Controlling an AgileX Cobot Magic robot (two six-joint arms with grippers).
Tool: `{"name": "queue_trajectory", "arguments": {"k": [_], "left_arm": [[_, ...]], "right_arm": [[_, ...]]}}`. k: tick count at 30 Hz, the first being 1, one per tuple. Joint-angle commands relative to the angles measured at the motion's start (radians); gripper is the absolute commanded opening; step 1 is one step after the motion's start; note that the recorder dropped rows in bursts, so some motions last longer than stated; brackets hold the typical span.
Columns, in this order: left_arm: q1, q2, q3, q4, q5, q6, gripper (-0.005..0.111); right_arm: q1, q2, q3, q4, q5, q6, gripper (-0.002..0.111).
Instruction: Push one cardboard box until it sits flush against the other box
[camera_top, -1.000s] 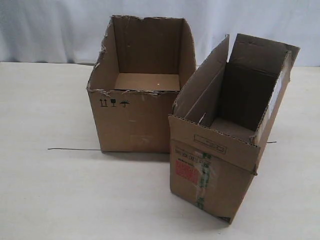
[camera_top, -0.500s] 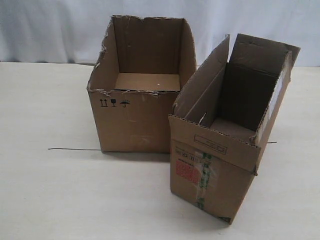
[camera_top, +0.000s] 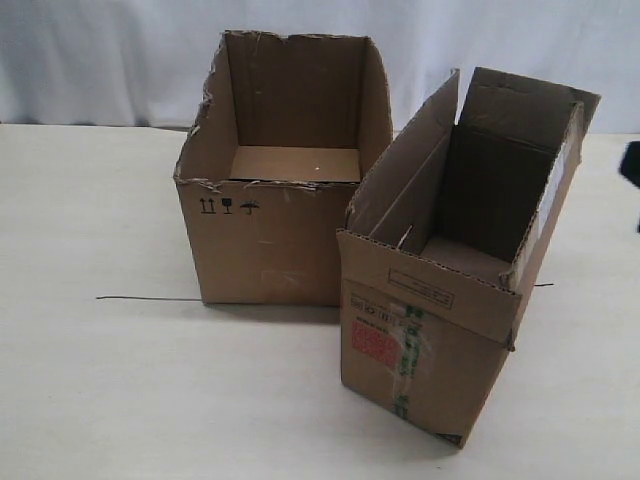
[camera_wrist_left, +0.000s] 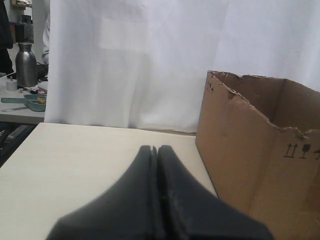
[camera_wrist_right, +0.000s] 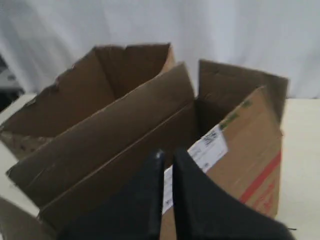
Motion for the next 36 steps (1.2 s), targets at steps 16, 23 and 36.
{"name": "queue_trajectory", "arguments": {"k": [16,23,36], "left_arm": [[-0.006,-0.003,0.002,0.001,-0.004,-0.006,0.000],[-0.006,-0.003,0.002,0.001,-0.004,-0.006,0.000],[-0.006,-0.003,0.002,0.003,-0.002,-0.006,0.000]], "right_arm": [[0.255,0.239,-0.313,-0.228,0.511,0.035,0.005],[0.435,0.336,-0.321,-0.228,0.457,0.035,0.005],[0.563,0.477,-0.484,-0.323,0.630,0.095,0.005]]}}
